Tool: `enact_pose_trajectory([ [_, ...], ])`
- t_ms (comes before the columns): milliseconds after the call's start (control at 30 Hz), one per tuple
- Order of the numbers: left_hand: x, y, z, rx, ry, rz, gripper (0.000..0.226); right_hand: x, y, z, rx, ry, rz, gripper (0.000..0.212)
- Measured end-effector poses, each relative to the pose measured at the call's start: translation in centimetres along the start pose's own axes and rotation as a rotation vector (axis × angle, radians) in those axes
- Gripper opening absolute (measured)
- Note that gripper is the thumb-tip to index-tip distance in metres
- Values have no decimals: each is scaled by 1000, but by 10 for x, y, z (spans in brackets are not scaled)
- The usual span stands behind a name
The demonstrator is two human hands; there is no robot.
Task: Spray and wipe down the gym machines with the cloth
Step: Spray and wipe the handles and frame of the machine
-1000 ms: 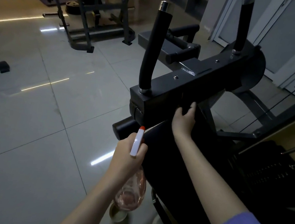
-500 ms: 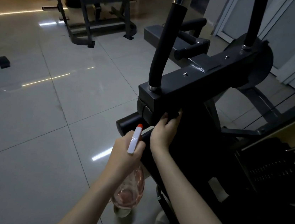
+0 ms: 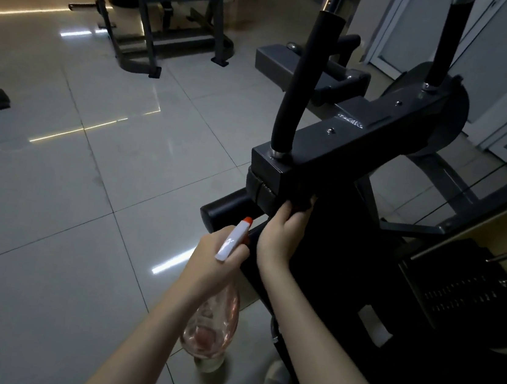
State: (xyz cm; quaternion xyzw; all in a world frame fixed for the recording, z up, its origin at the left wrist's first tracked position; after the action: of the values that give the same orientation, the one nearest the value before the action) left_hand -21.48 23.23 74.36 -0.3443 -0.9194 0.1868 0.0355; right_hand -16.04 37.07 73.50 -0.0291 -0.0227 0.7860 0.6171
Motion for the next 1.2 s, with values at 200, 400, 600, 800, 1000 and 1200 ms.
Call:
enact_pose_trajectory([
  [200,8,-18,6,-182,-58,-40,34,-7,1,-7,-64,1,30,52],
  [400,10,-38,6,-63,-20,-72,32,-1,-4,-8,-24,56,8,58],
  [600,-2,-44,4,-1,-17,-143,43,26,-8,-19,43,203,-98,51],
  [800,-5,-36,3,13,-70,-144,42,32,-5,-30,44,227,-21,55],
  [1000,6,-29,-9,-1,-35,-72,42,38,-4,-29,51,237,-5,54],
  [1200,28,-36,-7,-77,31,95,35,38,-7,-24,77,191,-146,45],
])
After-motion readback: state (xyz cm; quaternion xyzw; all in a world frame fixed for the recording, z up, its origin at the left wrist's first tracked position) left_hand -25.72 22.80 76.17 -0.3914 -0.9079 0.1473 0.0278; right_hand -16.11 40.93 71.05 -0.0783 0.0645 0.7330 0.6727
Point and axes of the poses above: each hand's wrist, its own x-axis towards the middle knuckle, its own y-axis out of the palm, z = x × y, the point moved 8 cm from there along x, towards the middle knuckle, and after that the axes turned 2 degrees about y, right-handed, at the moved point
